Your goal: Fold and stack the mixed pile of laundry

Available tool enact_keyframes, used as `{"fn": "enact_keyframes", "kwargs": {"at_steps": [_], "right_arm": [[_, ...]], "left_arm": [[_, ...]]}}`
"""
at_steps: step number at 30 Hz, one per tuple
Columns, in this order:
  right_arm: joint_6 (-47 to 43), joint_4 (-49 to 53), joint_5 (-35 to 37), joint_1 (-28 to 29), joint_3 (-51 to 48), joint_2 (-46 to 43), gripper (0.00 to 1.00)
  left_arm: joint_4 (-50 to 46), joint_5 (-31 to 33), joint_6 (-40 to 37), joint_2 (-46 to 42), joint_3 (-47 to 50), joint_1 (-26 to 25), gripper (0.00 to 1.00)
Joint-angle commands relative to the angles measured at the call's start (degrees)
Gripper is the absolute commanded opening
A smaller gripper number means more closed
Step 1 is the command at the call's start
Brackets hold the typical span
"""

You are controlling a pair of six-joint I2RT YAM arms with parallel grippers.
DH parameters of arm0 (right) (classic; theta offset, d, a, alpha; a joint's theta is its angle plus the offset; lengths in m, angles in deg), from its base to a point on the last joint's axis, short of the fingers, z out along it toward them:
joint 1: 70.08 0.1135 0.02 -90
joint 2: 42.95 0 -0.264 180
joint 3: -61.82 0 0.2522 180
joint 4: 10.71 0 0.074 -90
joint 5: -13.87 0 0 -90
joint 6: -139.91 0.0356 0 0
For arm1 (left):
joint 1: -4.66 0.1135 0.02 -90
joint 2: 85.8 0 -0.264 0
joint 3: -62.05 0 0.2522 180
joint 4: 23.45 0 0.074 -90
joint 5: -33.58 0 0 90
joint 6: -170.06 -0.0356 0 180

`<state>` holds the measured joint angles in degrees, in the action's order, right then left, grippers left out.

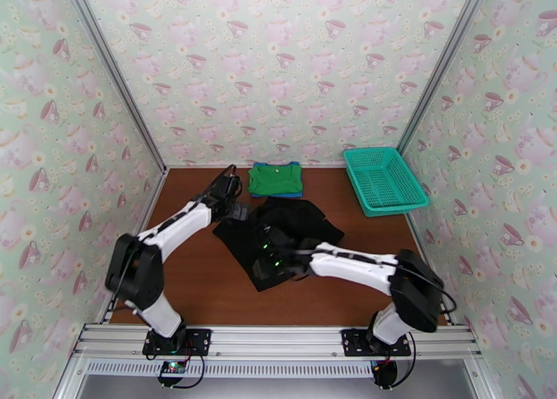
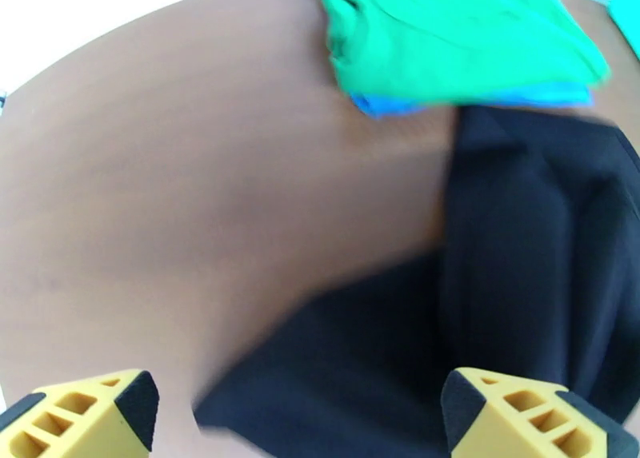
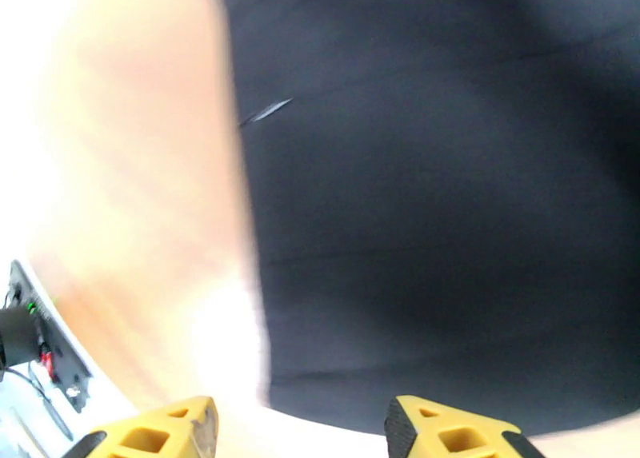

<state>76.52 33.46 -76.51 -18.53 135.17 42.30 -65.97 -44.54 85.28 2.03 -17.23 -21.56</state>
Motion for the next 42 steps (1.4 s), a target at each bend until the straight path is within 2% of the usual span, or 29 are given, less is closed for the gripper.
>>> {"fn": "enact_keyframes", "kwargs": {"at_steps": [1,5,8,13,18,21,25,40,42], "right_arm": [[-9.8,7.0,2.0,-9.9,-3.6,-10.1,0.60],[-13.8,6.8,-3.6,-27.5,-6.9,-19.9,0.59],[-14.8,6.6,-8.7,-37.4,-6.8,-23.6,0.57],[-15.3,7.4,-14.1,-45.2,-5.2,-24.7,0.55],[-15.4,7.6,-16.9,-46.6,-4.9,-24.5,0.55],[-15.4,7.5,-17.6,-46.6,-5.3,-24.4,0.54],[-15.4,7.2,-18.0,-46.7,-6.2,-24.7,0.54],[-15.5,6.1,-18.3,-46.7,-7.2,-22.5,0.54],[-15.8,6.2,-17.8,-46.7,-7.1,-22.4,0.53]], "left_arm": [[3.9,-1.4,-0.4,-11.4,7.6,-7.4,0.93],[3.9,0.6,-2.0,-20.3,16.3,-22.0,0.81],[-0.8,1.9,0.0,-22.7,18.5,-30.3,0.75],[-11.8,-3.4,3.3,-20.1,17.0,-36.2,0.72],[-16.8,-9.6,2.6,-11.3,12.9,-38.3,0.71],[-20.5,-9.5,2.4,-4.0,9.4,-38.3,0.71],[-23.6,-5.1,3.2,3.2,5.3,-37.9,0.66],[-16.0,-7.4,0.9,15.2,4.8,-34.8,0.64],[-15.6,-7.9,0.8,17.1,4.8,-34.2,0.61]]}}
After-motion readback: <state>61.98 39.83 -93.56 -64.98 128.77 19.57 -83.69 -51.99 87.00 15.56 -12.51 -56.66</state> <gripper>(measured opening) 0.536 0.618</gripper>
